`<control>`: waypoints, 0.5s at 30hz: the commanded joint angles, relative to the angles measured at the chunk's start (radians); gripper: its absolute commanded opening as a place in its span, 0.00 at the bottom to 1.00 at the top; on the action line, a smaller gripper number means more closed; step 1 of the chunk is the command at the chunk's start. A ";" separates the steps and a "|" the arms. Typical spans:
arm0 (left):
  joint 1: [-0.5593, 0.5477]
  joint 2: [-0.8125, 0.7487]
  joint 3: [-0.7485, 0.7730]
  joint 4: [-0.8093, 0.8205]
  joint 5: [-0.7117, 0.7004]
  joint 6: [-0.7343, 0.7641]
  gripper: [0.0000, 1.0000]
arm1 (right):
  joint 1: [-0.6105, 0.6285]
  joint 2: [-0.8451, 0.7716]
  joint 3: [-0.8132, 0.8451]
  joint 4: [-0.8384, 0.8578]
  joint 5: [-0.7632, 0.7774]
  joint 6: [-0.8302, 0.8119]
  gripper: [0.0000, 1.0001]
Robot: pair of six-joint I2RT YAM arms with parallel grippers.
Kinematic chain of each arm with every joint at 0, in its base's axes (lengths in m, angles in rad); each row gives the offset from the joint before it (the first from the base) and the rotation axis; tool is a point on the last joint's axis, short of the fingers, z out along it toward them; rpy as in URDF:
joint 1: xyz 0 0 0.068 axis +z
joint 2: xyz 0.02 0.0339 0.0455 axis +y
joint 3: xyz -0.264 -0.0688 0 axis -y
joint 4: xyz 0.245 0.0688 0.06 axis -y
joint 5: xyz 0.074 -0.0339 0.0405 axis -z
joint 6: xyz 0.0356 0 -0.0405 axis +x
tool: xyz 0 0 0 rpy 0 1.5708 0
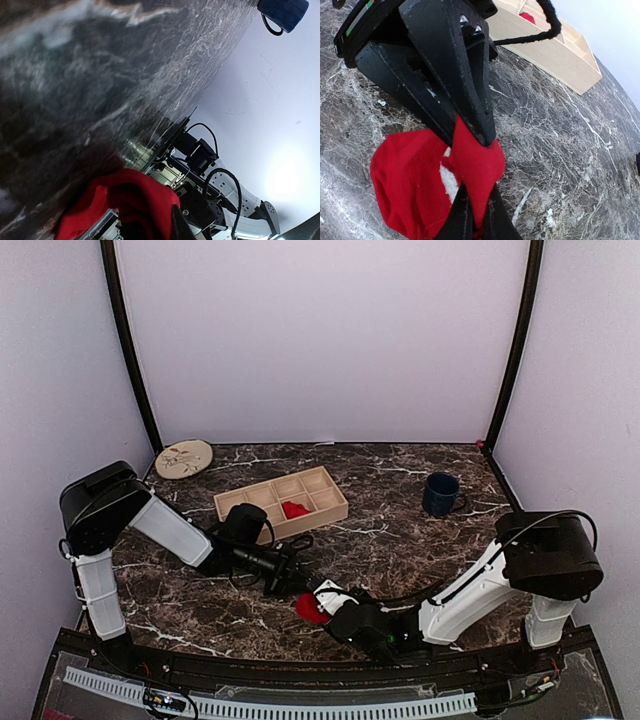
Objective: Roll the socks
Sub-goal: Roll the sock at the center of the board.
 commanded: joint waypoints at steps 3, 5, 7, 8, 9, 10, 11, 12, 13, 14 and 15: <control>0.003 0.011 -0.004 0.034 -0.003 -0.006 0.00 | 0.013 -0.004 -0.015 0.006 -0.019 0.080 0.00; 0.002 0.009 -0.001 0.028 -0.016 0.013 0.00 | 0.007 -0.009 -0.012 -0.027 -0.024 0.122 0.00; -0.002 0.008 0.017 -0.016 -0.029 0.057 0.00 | -0.005 -0.014 -0.008 -0.079 -0.034 0.174 0.00; -0.006 0.007 0.030 -0.050 -0.039 0.098 0.00 | -0.014 -0.018 -0.008 -0.105 -0.040 0.201 0.00; -0.010 0.005 0.039 -0.077 -0.052 0.127 0.00 | -0.022 -0.023 -0.008 -0.126 -0.050 0.230 0.00; -0.014 0.005 0.047 -0.098 -0.066 0.149 0.00 | -0.032 -0.033 -0.014 -0.138 -0.070 0.252 0.03; -0.018 0.003 0.052 -0.118 -0.079 0.168 0.00 | -0.041 -0.044 -0.018 -0.149 -0.093 0.271 0.07; -0.023 0.003 0.055 -0.129 -0.095 0.187 0.00 | -0.051 -0.057 -0.023 -0.163 -0.117 0.291 0.12; -0.028 0.003 0.058 -0.139 -0.110 0.203 0.00 | -0.061 -0.072 -0.027 -0.175 -0.143 0.308 0.16; -0.033 0.003 0.064 -0.157 -0.118 0.223 0.00 | -0.070 -0.087 -0.033 -0.186 -0.164 0.326 0.21; -0.038 0.003 0.068 -0.172 -0.155 0.246 0.00 | -0.079 -0.105 -0.042 -0.196 -0.188 0.341 0.24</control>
